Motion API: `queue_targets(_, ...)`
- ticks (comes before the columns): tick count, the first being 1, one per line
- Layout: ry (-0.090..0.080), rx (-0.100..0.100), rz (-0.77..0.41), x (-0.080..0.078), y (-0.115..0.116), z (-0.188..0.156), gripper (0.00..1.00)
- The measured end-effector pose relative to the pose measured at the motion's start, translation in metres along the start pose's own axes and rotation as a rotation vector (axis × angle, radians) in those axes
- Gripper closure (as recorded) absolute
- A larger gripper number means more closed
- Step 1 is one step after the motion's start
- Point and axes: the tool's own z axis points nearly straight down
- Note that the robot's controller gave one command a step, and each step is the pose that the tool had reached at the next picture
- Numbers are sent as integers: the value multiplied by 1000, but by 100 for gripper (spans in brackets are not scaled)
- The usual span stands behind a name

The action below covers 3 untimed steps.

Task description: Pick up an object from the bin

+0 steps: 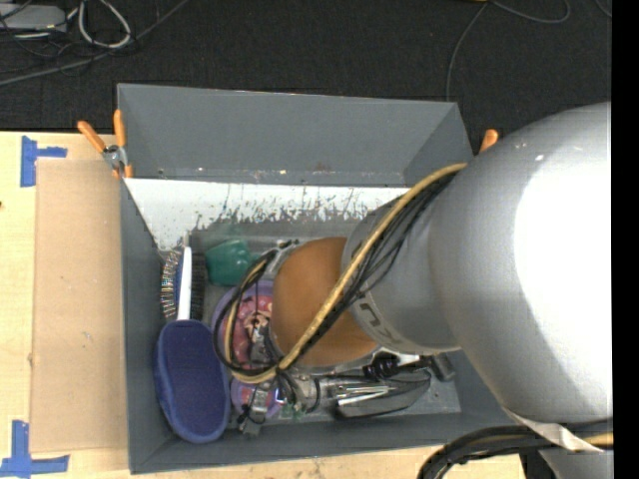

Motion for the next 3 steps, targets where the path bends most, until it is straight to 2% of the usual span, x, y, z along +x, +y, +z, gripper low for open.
queue_targets(1,-14,-6,-119,1,4,-1,0)
queue_targets(2,-1,-2,25,-1,0,0,100)
queue_targets(3,-1,-2,25,-1,0,0,100)
